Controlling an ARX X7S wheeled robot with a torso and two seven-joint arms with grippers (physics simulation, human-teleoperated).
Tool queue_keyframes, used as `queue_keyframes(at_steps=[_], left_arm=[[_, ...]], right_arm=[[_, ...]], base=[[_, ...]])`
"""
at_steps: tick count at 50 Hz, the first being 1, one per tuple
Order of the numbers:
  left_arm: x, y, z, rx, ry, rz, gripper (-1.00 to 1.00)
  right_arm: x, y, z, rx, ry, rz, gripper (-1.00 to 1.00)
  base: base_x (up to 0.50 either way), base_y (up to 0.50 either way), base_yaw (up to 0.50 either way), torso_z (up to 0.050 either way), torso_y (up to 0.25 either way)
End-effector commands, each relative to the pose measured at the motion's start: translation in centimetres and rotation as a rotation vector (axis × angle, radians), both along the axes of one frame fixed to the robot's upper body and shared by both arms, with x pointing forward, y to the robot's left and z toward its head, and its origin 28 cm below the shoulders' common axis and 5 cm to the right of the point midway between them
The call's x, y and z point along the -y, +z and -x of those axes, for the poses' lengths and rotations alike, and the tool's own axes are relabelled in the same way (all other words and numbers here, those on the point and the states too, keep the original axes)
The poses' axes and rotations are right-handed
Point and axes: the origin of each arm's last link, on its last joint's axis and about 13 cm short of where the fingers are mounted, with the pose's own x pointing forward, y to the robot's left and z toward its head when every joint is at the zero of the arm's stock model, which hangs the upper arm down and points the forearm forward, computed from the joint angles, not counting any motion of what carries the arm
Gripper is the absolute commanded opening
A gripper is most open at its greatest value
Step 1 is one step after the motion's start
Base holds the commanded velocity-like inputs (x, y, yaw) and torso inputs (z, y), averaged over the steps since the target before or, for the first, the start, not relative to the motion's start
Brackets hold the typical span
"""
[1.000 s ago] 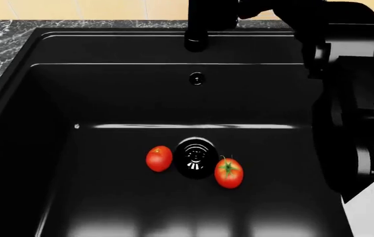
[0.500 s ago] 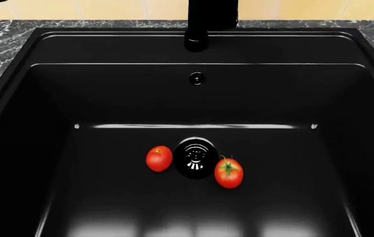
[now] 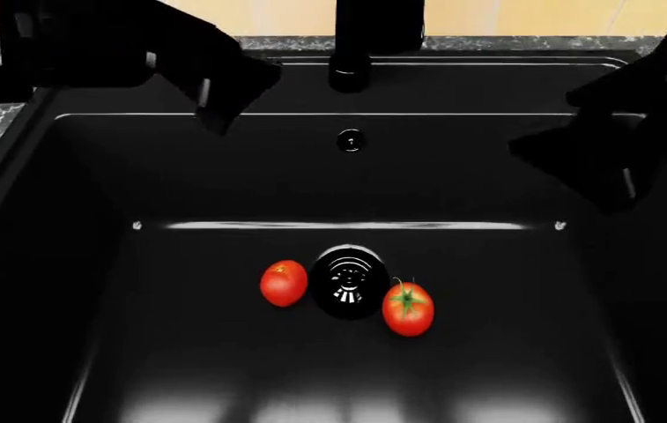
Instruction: Pick up the fruits and vegetables and place them in the sink. Turn on the sink faucet to wash them. Then turn the sink off and put them in the tray.
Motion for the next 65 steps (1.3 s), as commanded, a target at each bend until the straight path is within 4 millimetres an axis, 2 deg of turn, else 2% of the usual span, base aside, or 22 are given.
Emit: queue_keyframes(at_steps=[1, 11, 27, 34, 42, 55, 65], left_arm=[[-0.1, -1.0, -1.2, -0.039, -0.037, -0.154, 1.00], [0.8, -2.2, -1.5, -0.081, -0.071, -0.225, 1.00], [2.8, -5.7, -2.1, -0.157, -0.144, -0.365, 1.00], [3.1, -6.1, -2.3, -0.163, -0.154, -0.381, 1.00], [3.0, -6.2, -2.1, -0.165, -0.154, -0.382, 1.00], [2.8, -6.2, -2.1, -0.163, -0.152, -0.372, 1.00], [2.5, -6.7, -2.1, -0.171, -0.149, -0.372, 1.00]], right_arm=[[-0.1, -1.9, 0.8, -0.179, 0.104, 0.086, 1.00], [-0.9, -3.3, -1.5, -0.212, 0.138, 0.129, 1.00], [-3.2, -8.7, -6.5, -0.296, 0.219, 0.189, 1.00], [-3.9, -11.4, -8.4, -0.323, 0.224, 0.225, 1.00], [-5.7, -13.1, -10.9, -0.320, 0.266, 0.223, 1.00], [-7.3, -16.6, -12.7, -0.368, 0.302, 0.257, 1.00], [-8.4, -18.8, -13.0, -0.409, 0.351, 0.318, 1.00]], base=[[0.00, 0.00, 0.00, 0.000, 0.000], [0.00, 0.00, 0.00, 0.000, 0.000], [0.00, 0.00, 0.00, 0.000, 0.000], [0.00, 0.00, 0.00, 0.000, 0.000], [0.00, 0.00, 0.00, 0.000, 0.000], [0.00, 0.00, 0.00, 0.000, 0.000], [0.00, 0.00, 0.00, 0.000, 0.000]])
